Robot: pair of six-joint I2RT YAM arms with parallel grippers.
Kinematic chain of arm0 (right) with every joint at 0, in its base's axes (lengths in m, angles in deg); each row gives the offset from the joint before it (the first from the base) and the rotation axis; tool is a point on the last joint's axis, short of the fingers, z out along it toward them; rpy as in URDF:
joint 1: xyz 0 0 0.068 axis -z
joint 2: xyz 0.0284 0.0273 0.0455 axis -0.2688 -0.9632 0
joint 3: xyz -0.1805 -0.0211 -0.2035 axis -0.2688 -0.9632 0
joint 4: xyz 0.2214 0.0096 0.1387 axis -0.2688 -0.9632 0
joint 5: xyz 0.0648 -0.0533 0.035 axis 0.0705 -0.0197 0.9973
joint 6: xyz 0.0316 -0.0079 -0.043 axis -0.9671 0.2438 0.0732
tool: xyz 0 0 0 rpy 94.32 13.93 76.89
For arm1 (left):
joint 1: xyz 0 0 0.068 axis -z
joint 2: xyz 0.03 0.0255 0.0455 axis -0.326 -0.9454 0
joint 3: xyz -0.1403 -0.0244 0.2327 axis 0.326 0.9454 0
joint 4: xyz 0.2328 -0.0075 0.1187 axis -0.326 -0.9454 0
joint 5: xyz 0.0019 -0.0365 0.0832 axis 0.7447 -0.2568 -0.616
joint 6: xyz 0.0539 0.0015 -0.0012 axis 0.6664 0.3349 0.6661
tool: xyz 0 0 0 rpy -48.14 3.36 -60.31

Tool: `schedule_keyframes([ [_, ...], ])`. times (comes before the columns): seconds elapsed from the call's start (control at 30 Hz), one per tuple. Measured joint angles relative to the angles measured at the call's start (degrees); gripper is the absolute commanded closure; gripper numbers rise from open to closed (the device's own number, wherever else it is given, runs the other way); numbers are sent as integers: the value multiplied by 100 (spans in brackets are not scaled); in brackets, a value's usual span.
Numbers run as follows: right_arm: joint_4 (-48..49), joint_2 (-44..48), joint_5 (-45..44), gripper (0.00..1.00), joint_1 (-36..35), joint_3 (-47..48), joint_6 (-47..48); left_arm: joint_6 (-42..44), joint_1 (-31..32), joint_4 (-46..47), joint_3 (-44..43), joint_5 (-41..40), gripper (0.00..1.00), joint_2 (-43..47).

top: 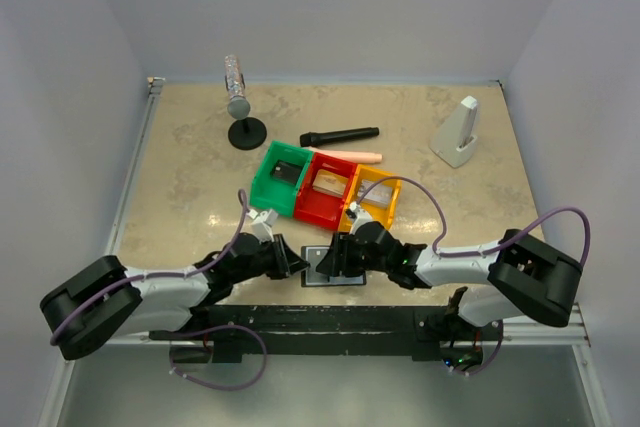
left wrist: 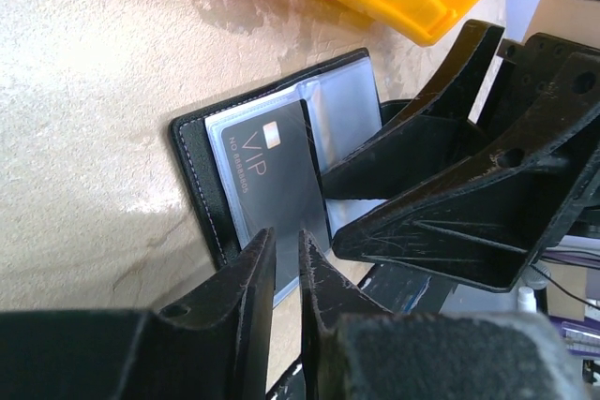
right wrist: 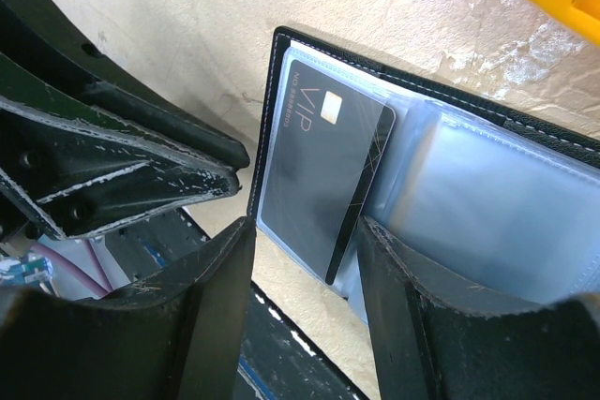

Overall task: Take the credit cards out of the card holder
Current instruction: Remove the credit card from the card holder.

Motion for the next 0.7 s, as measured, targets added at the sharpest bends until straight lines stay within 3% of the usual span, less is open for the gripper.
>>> schedule_keyframes([
  [0.47, 7, 0, 2, 48, 0, 0, 4, 136, 0, -404, 0, -164, 98, 70],
  [0.7, 20, 74, 11, 48, 0, 0, 31, 149, 0, -258, -2, -136, 100, -205],
])
